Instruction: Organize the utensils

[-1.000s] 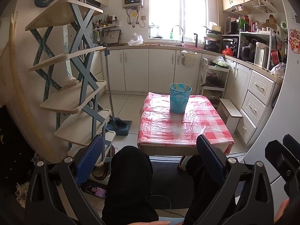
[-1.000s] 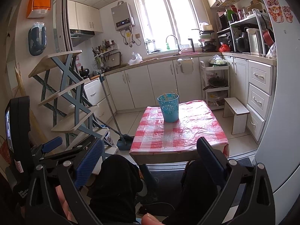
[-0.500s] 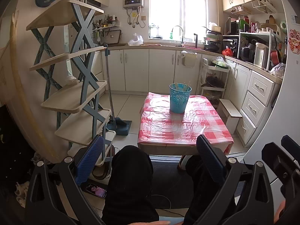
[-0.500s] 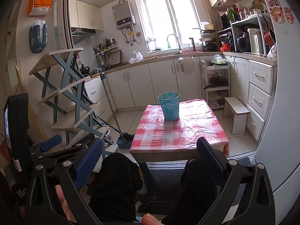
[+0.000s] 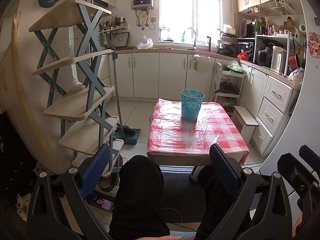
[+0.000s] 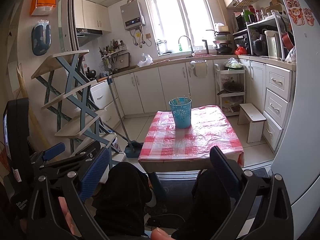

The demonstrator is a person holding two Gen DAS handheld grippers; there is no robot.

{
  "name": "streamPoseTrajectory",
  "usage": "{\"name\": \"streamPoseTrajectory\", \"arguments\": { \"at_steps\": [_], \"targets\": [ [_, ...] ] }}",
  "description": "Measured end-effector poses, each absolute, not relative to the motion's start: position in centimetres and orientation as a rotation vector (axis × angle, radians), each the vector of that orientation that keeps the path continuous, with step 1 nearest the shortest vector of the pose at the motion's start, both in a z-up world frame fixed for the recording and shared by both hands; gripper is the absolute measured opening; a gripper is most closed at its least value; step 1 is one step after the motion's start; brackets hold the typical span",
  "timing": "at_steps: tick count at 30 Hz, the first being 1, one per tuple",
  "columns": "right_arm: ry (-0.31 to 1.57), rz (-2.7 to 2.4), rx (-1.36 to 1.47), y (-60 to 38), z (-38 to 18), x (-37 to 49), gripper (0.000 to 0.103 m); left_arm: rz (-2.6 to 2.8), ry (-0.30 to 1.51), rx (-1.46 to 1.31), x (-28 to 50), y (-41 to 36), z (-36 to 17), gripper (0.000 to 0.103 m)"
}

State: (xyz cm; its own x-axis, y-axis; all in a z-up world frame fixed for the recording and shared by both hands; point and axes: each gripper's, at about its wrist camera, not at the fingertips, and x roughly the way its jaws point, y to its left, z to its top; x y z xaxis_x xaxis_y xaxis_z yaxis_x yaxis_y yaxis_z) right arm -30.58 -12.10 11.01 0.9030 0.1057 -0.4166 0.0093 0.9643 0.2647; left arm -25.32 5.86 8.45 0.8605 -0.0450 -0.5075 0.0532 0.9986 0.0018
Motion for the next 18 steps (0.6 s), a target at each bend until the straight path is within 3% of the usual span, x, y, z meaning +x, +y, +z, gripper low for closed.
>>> {"name": "streamPoseTrajectory", "arguments": {
  "at_steps": [18],
  "targets": [
    [0.469,0.072,0.267,-13.7,10.4,-30.3,0.096,-0.051,0.53,0.014,-25.4,5.9,8.4,0.095]
  ]
}}
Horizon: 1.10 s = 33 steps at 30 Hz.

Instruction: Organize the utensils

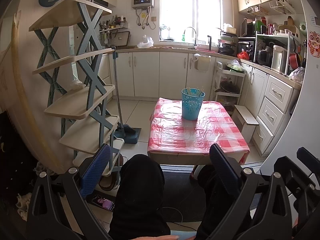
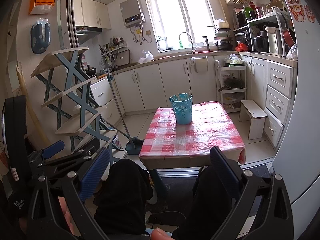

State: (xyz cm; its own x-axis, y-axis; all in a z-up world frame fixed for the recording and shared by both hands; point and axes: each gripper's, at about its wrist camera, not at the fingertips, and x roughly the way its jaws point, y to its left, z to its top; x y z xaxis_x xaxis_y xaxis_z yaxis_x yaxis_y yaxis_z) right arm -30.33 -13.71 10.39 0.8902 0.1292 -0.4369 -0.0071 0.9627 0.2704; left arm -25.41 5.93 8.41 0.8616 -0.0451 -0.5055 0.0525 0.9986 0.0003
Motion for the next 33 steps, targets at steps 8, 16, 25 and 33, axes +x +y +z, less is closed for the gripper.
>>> {"name": "streamPoseTrajectory", "arguments": {
  "at_steps": [8,16,25,33],
  "targets": [
    [0.475,0.074,0.266,-13.8,10.3,-30.2,0.096,-0.052,0.53,0.013,-25.5,6.0,8.4,0.095],
    [0.48,0.077,0.263,-14.0,9.9,-30.2,0.096,-0.051,0.53,0.012,-25.5,6.1,8.3,0.095],
    [0.484,0.08,0.261,-14.0,9.7,-30.2,0.096,-0.051,0.531,0.01,-25.6,6.3,8.2,0.095],
    [0.491,0.087,0.258,-14.3,9.2,-30.2,0.096,-0.052,0.536,0.007,-26.1,6.5,7.6,0.095]
  ]
}}
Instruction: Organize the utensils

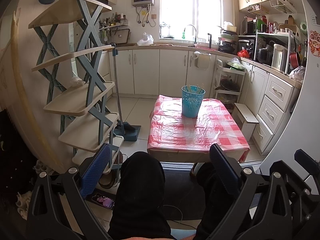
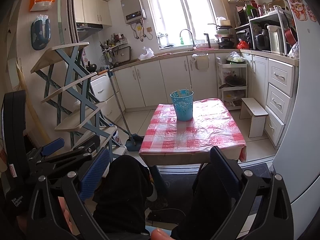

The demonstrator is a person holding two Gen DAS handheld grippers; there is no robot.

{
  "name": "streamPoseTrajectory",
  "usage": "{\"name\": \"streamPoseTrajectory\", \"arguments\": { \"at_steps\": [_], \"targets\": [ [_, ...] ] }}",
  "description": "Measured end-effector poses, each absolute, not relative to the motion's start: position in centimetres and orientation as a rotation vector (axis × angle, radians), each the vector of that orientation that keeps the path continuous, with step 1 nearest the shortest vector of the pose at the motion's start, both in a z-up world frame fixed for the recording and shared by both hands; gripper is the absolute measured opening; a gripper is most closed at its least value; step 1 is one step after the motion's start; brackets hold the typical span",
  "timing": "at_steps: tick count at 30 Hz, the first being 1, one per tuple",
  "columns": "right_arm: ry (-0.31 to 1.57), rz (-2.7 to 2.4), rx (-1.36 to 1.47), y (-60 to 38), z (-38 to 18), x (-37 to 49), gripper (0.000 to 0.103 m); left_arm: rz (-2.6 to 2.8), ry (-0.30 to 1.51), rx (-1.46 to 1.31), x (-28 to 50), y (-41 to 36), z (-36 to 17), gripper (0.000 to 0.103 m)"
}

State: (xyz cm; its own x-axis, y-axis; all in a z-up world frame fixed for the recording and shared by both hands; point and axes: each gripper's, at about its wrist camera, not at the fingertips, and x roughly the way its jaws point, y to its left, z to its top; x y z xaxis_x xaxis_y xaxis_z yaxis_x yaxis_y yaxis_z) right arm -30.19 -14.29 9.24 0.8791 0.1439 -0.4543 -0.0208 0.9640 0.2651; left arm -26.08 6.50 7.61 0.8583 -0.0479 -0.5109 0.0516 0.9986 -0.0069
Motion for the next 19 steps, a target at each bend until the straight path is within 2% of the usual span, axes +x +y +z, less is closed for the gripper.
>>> {"name": "streamPoseTrajectory", "arguments": {
  "at_steps": [11,19],
  "targets": [
    [0.401,0.047,0.298,-15.3,9.8,-31.5,0.096,-0.041,0.507,0.03,-26.4,5.9,7.5,0.095],
    [0.421,0.054,0.288,-15.3,9.6,-31.3,0.096,-0.039,0.504,0.018,-26.5,6.4,7.8,0.095]
  ]
}}
